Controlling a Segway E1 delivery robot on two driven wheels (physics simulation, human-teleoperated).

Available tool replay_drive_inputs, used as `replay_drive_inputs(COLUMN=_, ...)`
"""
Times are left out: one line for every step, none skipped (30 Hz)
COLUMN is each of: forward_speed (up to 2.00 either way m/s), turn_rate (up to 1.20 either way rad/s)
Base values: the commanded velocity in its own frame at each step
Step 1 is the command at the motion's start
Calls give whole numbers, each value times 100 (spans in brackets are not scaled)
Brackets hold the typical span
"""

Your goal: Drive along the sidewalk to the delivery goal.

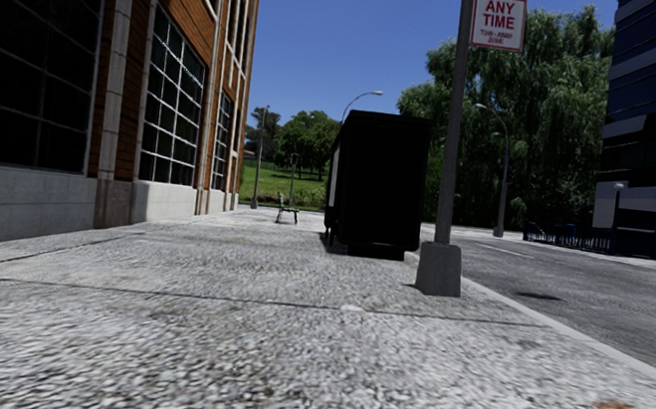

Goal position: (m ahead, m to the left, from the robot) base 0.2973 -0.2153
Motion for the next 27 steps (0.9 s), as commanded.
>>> replay_drive_inputs(forward_speed=124, turn_rate=0)
replay_drive_inputs(forward_speed=124, turn_rate=0)
replay_drive_inputs(forward_speed=122, turn_rate=0)
replay_drive_inputs(forward_speed=122, turn_rate=0)
replay_drive_inputs(forward_speed=116, turn_rate=0)
replay_drive_inputs(forward_speed=114, turn_rate=0)
replay_drive_inputs(forward_speed=113, turn_rate=0)
replay_drive_inputs(forward_speed=109, turn_rate=0)
replay_drive_inputs(forward_speed=109, turn_rate=0)
replay_drive_inputs(forward_speed=101, turn_rate=0)
replay_drive_inputs(forward_speed=96, turn_rate=0)
replay_drive_inputs(forward_speed=88, turn_rate=0)
replay_drive_inputs(forward_speed=82, turn_rate=0)
replay_drive_inputs(forward_speed=82, turn_rate=0)
replay_drive_inputs(forward_speed=69, turn_rate=0)
replay_drive_inputs(forward_speed=54, turn_rate=0)
replay_drive_inputs(forward_speed=38, turn_rate=0)
replay_drive_inputs(forward_speed=38, turn_rate=0)
replay_drive_inputs(forward_speed=8, turn_rate=0)
replay_drive_inputs(forward_speed=0, turn_rate=0)
replay_drive_inputs(forward_speed=0, turn_rate=0)
replay_drive_inputs(forward_speed=0, turn_rate=0)
replay_drive_inputs(forward_speed=0, turn_rate=0)
replay_drive_inputs(forward_speed=0, turn_rate=0)
replay_drive_inputs(forward_speed=0, turn_rate=0)
replay_drive_inputs(forward_speed=0, turn_rate=0)
replay_drive_inputs(forward_speed=0, turn_rate=0)
